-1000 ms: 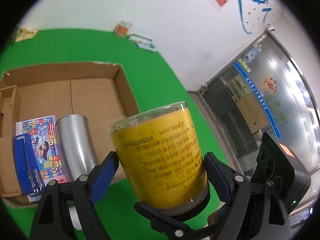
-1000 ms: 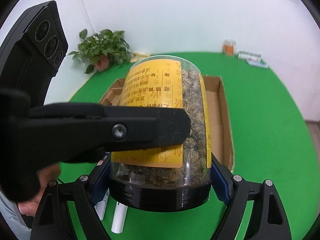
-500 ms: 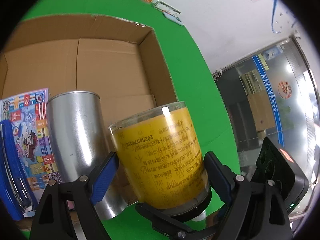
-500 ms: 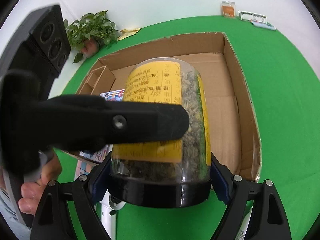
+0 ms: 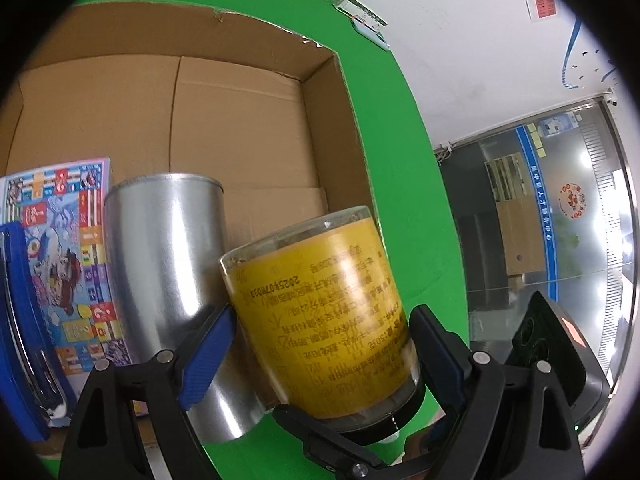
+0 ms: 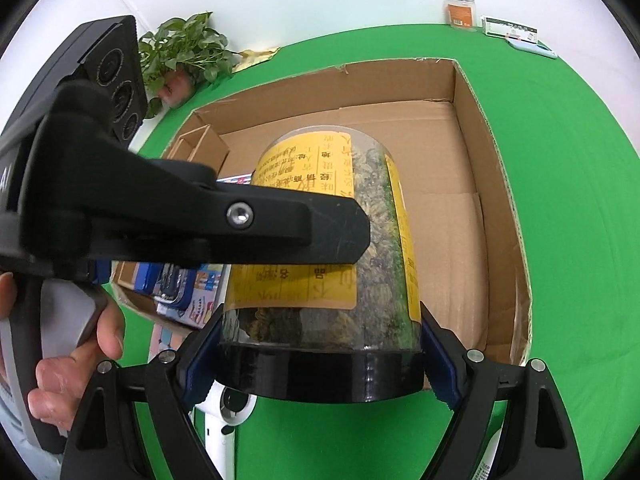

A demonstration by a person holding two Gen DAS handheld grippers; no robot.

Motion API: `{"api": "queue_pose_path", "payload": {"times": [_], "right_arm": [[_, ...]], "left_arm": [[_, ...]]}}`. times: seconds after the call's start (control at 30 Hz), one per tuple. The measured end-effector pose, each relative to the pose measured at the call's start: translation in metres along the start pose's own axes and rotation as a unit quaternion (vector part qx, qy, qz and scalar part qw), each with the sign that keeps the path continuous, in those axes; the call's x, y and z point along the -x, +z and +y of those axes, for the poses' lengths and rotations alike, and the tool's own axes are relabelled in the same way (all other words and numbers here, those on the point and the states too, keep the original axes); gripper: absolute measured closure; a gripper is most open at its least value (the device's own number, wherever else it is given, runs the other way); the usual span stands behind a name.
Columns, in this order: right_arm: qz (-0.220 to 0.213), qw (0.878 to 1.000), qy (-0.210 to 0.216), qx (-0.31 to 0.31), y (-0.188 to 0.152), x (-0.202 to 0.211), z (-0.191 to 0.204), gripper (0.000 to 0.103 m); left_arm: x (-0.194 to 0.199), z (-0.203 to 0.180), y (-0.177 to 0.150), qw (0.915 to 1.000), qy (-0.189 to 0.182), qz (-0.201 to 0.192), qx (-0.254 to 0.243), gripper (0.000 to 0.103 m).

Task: Organize rigid objects
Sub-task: 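Carry the jar with both grippers, set it beside the silver cylinder and release, then move both grippers to the white spray bottle on the table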

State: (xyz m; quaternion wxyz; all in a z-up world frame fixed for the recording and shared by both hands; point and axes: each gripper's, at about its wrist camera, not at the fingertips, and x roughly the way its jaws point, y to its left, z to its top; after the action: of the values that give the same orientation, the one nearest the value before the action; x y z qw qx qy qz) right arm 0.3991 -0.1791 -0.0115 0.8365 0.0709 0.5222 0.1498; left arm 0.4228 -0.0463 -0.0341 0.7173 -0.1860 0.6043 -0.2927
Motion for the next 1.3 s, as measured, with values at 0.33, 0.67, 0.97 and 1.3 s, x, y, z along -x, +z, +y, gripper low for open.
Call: {"api": "queue_pose_path", "payload": {"times": [0.33, 0.67, 0.97, 1.3], "right_arm": [[0.004, 1.000, -0.025, -0.008, 0.012, -0.009, 0.004, 0.019], [0.024, 0.998, -0.011, -0.054, -0.015, -0.018, 0.001, 0.019], [0.041, 0.998, -0.003, -0.051, -0.021, -0.025, -0.004, 0.010], [0.027, 1.000, -0.011, -0.004, -0.014, -0.003, -0.003, 0.020]], "left_arm": [[-0.014, -0.001, 0.023, 0.9997, 0.011, 0.021, 0.009, 0.015], [-0.025, -0.018, 0.014, 0.9980, 0.043, 0.041, -0.023, 0.019], [0.001, -0.013, 0.006, 0.9978, 0.063, -0.004, -0.022, 0.024], [0.034, 0.002, -0.020, 0.9970, 0.057, -0.051, -0.012, 0.024]]}}
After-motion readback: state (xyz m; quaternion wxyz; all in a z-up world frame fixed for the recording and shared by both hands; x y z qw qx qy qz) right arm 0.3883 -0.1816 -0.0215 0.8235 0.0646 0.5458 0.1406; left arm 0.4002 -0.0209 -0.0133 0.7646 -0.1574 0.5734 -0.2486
